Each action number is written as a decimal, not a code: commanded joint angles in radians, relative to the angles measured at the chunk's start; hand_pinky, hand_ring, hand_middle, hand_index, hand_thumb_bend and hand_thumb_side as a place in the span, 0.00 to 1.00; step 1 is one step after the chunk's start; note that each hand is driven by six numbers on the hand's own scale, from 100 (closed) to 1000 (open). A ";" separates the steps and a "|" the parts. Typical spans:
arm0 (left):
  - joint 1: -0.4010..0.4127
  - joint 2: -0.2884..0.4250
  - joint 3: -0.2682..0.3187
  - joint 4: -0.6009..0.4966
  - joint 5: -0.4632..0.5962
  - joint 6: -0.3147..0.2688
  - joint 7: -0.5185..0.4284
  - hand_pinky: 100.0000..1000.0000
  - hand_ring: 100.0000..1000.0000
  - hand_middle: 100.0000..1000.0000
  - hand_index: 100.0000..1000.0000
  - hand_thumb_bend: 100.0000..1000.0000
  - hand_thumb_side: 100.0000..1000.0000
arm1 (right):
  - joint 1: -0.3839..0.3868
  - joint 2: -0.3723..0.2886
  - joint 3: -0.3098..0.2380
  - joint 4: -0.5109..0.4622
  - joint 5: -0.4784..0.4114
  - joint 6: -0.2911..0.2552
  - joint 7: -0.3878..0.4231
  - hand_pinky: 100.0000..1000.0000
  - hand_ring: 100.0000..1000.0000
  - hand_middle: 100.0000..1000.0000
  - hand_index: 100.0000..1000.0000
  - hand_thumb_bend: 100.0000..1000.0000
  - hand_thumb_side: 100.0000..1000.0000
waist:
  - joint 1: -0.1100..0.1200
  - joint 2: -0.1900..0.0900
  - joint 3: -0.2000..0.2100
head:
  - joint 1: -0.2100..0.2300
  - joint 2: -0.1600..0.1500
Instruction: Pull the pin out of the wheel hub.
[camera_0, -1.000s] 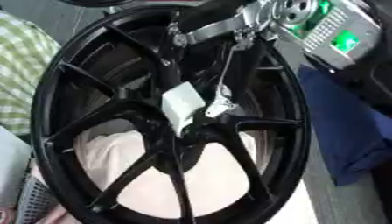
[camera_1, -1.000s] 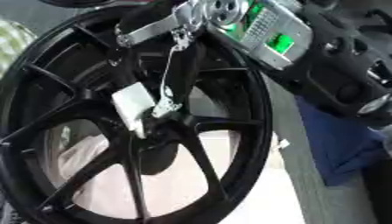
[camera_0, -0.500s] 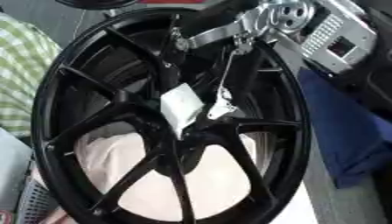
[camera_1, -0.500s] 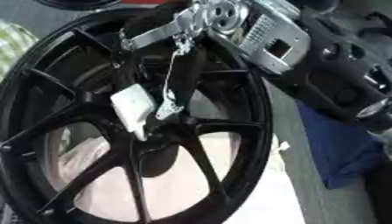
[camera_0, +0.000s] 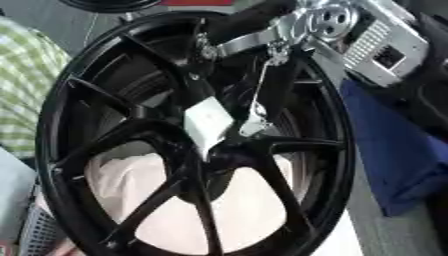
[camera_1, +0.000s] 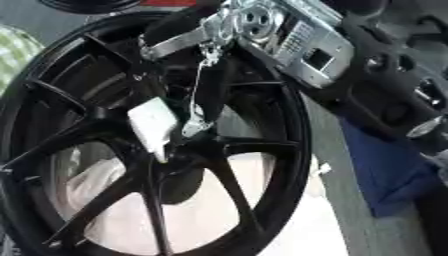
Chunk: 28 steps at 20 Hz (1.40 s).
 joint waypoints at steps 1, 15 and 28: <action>-0.003 0.011 0.007 -0.009 -0.003 -0.002 -0.004 0.68 0.71 0.56 0.65 0.24 0.73 | -0.009 -0.020 -0.013 -0.007 -0.008 0.006 -0.013 0.76 0.69 0.42 0.47 0.30 0.16 | 0.008 -0.020 -0.001 | -0.001 -0.008; -0.001 0.013 0.009 -0.007 -0.004 -0.002 -0.006 0.68 0.71 0.56 0.65 0.23 0.73 | -0.008 -0.038 -0.046 -0.051 -0.050 0.042 -0.038 0.74 0.63 0.35 0.42 0.36 0.12 | 0.008 -0.024 -0.005 | 0.000 -0.010; 0.002 0.018 0.011 -0.007 -0.006 -0.001 -0.007 0.68 0.72 0.56 0.65 0.23 0.73 | -0.053 -0.049 -0.093 -0.077 -0.066 0.069 -0.034 0.73 0.62 0.33 0.40 0.39 0.10 | 0.007 -0.031 -0.012 | 0.002 0.000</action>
